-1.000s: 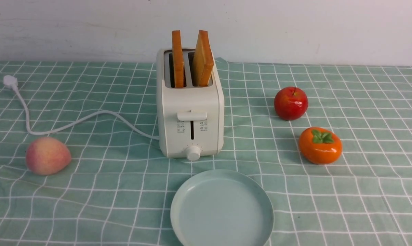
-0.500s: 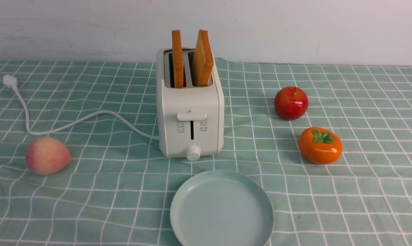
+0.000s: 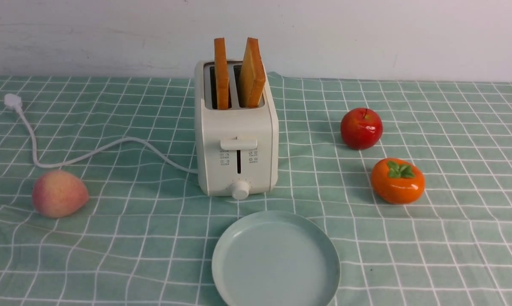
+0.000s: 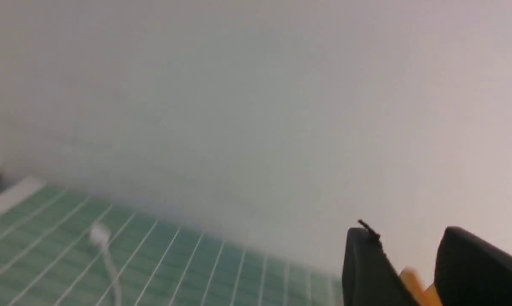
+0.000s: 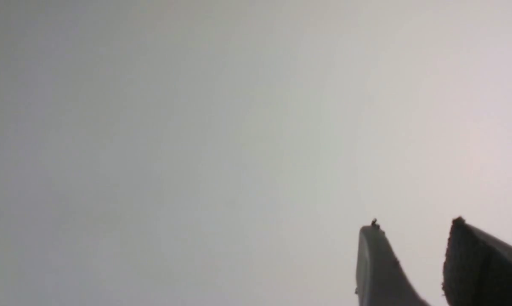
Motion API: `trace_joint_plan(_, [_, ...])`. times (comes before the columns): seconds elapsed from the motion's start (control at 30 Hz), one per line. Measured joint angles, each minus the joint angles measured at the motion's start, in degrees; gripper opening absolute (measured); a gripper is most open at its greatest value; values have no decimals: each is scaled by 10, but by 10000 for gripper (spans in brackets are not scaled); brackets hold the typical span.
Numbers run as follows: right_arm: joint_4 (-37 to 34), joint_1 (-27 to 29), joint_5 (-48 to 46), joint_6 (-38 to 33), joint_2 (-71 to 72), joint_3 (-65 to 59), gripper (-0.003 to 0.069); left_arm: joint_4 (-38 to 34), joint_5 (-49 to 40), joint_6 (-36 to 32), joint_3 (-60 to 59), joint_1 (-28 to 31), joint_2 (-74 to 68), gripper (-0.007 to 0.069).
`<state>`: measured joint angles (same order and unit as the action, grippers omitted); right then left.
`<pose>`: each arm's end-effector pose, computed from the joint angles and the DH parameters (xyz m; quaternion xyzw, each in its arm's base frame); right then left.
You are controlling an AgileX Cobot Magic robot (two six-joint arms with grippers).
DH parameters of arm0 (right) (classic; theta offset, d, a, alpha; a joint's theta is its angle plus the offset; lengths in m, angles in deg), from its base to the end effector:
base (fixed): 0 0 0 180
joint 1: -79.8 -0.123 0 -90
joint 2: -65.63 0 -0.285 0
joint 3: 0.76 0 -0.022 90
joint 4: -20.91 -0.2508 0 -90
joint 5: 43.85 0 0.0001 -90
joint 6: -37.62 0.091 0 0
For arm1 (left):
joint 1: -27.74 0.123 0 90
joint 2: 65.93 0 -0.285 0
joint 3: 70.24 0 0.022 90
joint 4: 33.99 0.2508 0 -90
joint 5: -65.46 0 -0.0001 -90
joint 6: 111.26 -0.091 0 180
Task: Take toasted bread from bread machine on blue coffee table place on plate.
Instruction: 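Grasp the toast slice in the toaster and pull it up out of the slot with the right gripper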
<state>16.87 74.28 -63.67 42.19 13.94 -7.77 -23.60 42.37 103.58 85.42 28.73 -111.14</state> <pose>0.1146 0.0133 0.5138 0.0065 0.6325 0.1012 0.7679 0.1171 0.0085 0.4298 -0.1876 0.6963 -0.1206 0.6822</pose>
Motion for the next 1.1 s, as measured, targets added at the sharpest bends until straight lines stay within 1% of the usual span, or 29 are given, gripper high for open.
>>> trace_joint_plan(0.03, [18,0,-76,-15,-55,39,240,3,-42,0,13,-3,-37,237])
trace_joint_plan(0.07, [24,0,-107,-21,-88,53,240,6,-60,1,14,-9,-57,237])
trace_joint_plan(0.1, [24,0,-112,-23,-100,55,240,6,-63,0,14,-10,-60,237])
trace_joint_plan(0.13, [22,0,-135,-24,-137,62,240,5,-82,0,14,-26,-80,237])
trace_joint_plan(0.2, [-14,0,-162,-23,-208,65,240,-7,-106,1,14,-58,-114,237])
trace_joint_plan(0.23, [-26,0,-168,-23,-215,65,240,-9,-108,1,14,-61,-117,237])
trace_joint_plan(0.27, [-82,0,-196,-41,-273,68,240,-30,-131,1,14,-90,-140,237])
trace_joint_plan(0.33, [-160,-5,-229,-97,-336,84,240,-60,-167,0,14,-116,-167,237])
trace_joint_plan(0.37, [-199,-10,-245,-136,-372,102,240,-74,-187,-1,14,-129,-182,237])
trace_joint_plan(0.43, [-254,-23,-271,-199,-439,145,246,-91,-217,-11,14,-149,-206,237])
trace_joint_plan(0.47, [-278,-31,-285,-216,-469,180,252,-98,-230,-20,14,-157,-215,237])
trace_joint_plan(0.5, [-308,-43,-299,-230,-514,228,268,-108,-247,-32,14,-167,-227,237])
trace_joint_plan(0.53, [-311,-45,-302,-231,-521,236,268,-109,-249,-34,14,-169,-227,237])
trace_joint_plan(0.57, [-326,-62,-315,-230,-573,300,294,-121,-259,-47,14,-178,-235,237])
trace_joint_plan(0.6, [-327,-67,-319,-228,-588,319,302,-126,-262,-52,14,-181,-236,237])
trace_joint_plan(0.67, [-310,-106,-339,-183,-688,455,363,-150,-266,-75,14,-189,-239,237])
trace_joint_plan(0.7, [-307,-108,-339,-179,-695,455,367,-152,-266,-76,14,-189,-239,237])
trace_joint_plan(0.77, [-241,-144,-349,-107,-778,584,441,-172,-267,-96,14,-190,-239,237])
trace_joint_plan(0.9, [-156,-184,-357,-13,-866,702,519,-180,-274,-103,14,-190,-239,237])
trace_joint_plan(0.93, [-153,-187,-358,-7,-868,709,522,-180,-275,-103,14,-190,-239,237])
trace_joint_plan(1.0, [-124,-199,-359,10,-890,728,538,-180,-287,-103,14,-190,-239,237])
trace_joint_plan(1.1, [-111,-205,-361,16,-901,729,533,-180,-297,-103,14,-190,-239,237])
